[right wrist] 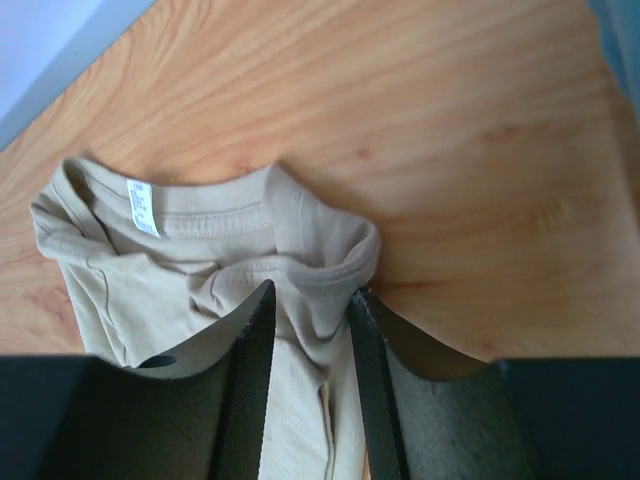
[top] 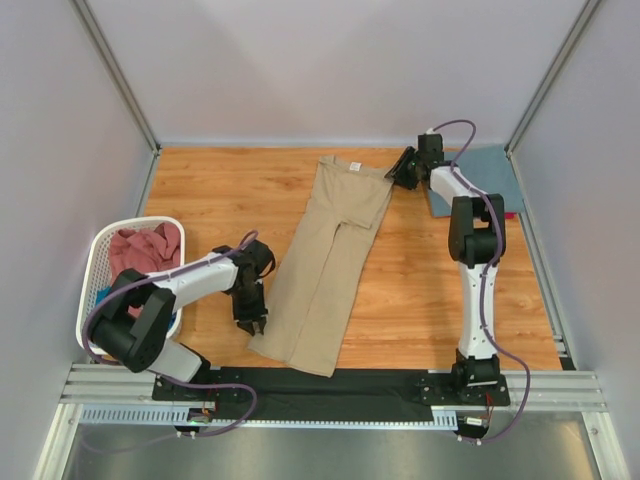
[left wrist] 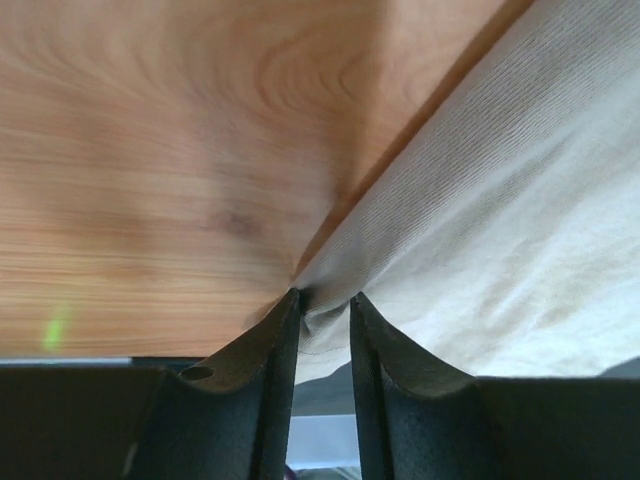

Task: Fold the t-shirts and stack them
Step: Fold the tshirt

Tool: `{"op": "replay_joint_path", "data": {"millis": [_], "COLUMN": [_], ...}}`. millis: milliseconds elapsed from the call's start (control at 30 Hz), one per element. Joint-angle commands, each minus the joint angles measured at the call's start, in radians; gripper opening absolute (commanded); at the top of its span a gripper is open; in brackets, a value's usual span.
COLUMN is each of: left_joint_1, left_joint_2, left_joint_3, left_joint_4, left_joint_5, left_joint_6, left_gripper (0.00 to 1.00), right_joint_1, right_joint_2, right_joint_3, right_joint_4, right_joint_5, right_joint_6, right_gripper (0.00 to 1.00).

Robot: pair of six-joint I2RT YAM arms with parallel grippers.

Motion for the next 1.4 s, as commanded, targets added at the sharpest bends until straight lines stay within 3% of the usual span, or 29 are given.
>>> {"op": "replay_joint_path", "data": {"millis": [0, 167, 300, 433, 533, 700, 833, 933, 967, 1167, 1367], "left_joint_1": [-0.004, -0.004, -0.004, 0.005, 0.029, 0.030, 0.028, 0.028, 0.028, 0.028, 0.028], "left_joint_2": [-0.043, -0.146, -0.205, -0.174, -0.112, -0.065, -0.051, -0.058, -0.060, -0.046, -0.041], "left_joint_3": [-0.084, -0.071, -0.020, 0.095, 0.109, 0.060, 0.003, -0.043, -0.054, -0.118, -0.153], "left_joint_4": [0.093, 0.030, -0.008, -0.097, -0.081, 0.031, 0.103, 0.125, 0.133, 0.218, 0.241], "left_joint_5": [0.117, 0.082, 0.053, -0.094, -0.091, -0.039, 0.044, 0.034, 0.033, 0.105, 0.116], "left_joint_6": [-0.094, -0.138, -0.111, 0.015, 0.067, 0.081, 0.072, 0.070, 0.069, 0.046, 0.033], "left_gripper": [0.34, 0.40, 0.49, 0.54, 0.54, 0.51, 0.45, 0.40, 0.34, 0.11, 0.00], "right_joint_1": [-0.011, -0.015, -0.018, -0.023, -0.024, 0.051, 0.127, 0.154, 0.152, 0.123, 0.060], "right_joint_2": [0.081, 0.133, 0.156, 0.066, -0.082, -0.395, -0.531, -0.583, -0.580, -0.455, -0.249], "right_joint_3": [0.113, 0.236, 0.305, 0.264, 0.114, -0.277, -0.515, -0.584, -0.594, -0.506, -0.289], "right_joint_4": [-0.008, -0.012, -0.085, -0.202, -0.311, -0.268, -0.222, -0.126, -0.103, -0.018, -0.012], "right_joint_5": [-0.036, -0.068, -0.091, -0.099, -0.064, -0.030, -0.011, -0.001, 0.016, 0.096, 0.059], "right_joint_6": [-0.019, -0.046, -0.075, -0.100, -0.083, -0.058, -0.058, -0.042, -0.029, -0.011, -0.017], "right_gripper": [0.37, 0.36, 0.45, 0.53, 0.55, 0.55, 0.55, 0.55, 0.55, 0.52, 0.51]}}
